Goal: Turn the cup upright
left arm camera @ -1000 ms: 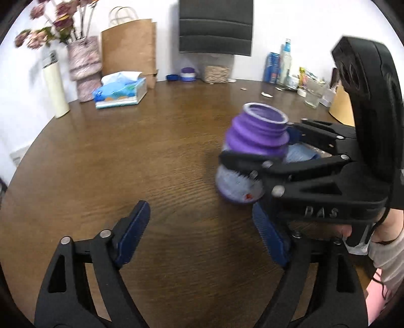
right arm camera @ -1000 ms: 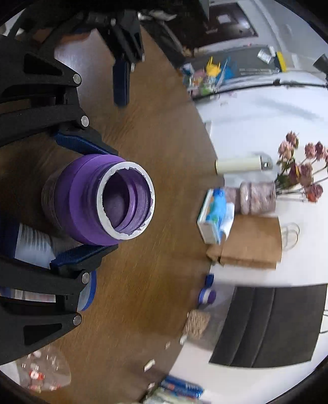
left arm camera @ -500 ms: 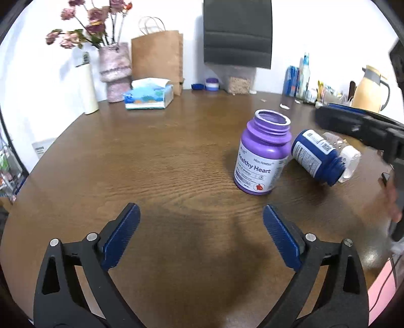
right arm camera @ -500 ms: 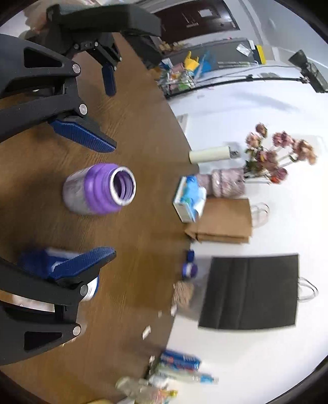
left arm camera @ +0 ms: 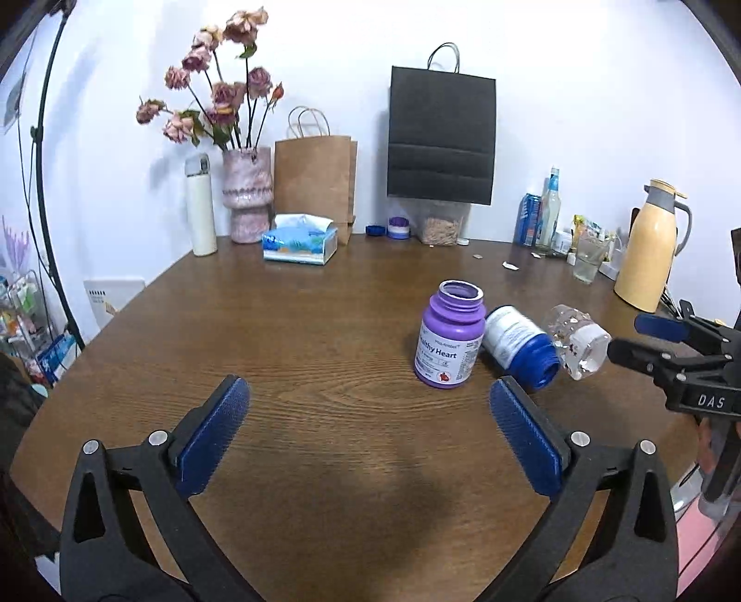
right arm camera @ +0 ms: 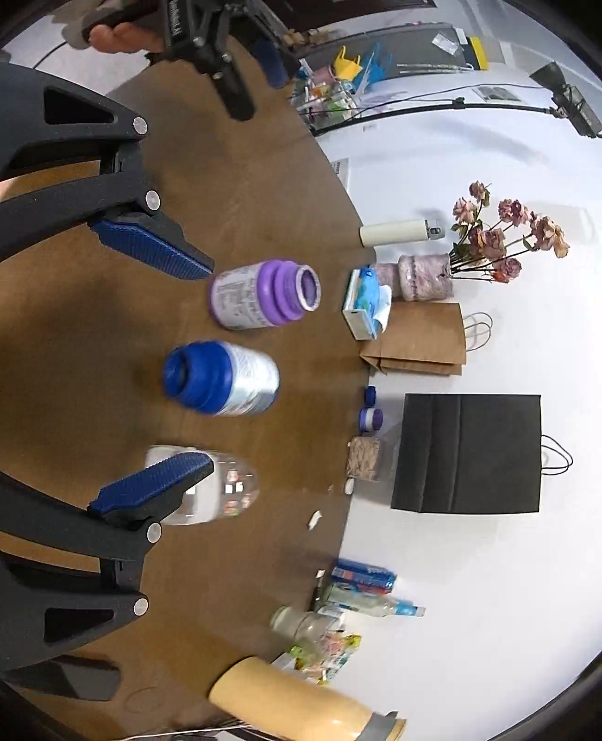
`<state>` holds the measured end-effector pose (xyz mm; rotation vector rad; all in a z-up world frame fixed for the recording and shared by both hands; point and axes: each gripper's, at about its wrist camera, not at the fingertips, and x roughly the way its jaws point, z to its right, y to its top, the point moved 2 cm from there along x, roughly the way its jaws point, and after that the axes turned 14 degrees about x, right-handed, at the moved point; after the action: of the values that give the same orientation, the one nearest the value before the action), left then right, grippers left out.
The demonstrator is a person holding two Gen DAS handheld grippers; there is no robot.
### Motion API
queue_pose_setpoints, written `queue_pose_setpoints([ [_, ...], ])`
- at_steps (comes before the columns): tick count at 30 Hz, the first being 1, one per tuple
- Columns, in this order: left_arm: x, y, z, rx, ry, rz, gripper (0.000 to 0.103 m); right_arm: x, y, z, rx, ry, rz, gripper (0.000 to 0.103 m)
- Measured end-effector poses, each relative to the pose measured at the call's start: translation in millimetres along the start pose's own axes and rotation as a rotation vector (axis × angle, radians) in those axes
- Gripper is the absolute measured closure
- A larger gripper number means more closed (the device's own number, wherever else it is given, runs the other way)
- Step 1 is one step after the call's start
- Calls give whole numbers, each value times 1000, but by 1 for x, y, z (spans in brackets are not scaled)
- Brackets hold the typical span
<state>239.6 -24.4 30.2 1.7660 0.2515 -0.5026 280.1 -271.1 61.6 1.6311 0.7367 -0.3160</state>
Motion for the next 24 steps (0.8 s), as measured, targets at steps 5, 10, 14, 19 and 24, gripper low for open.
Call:
queue_pose_setpoints([
  [5, -14, 4, 0, -12, 12, 43, 0, -15, -10, -1, -1, -1, 13, 21],
  [10, -42, 4, 4, 7, 88, 108, 0, -35, -21, -12, 25, 37, 46, 21],
  [14, -70, -16, 7, -29, 116, 146, 0, -65, -41, -28, 14, 61, 106, 21],
  [19, -106, -65, 26, 9, 125, 169, 0, -106, -84, -40, -32, 63, 229, 21],
  [24, -152, -115, 46, 56, 138, 283, 0, -145, -136, -41, -9, 50, 333, 21],
])
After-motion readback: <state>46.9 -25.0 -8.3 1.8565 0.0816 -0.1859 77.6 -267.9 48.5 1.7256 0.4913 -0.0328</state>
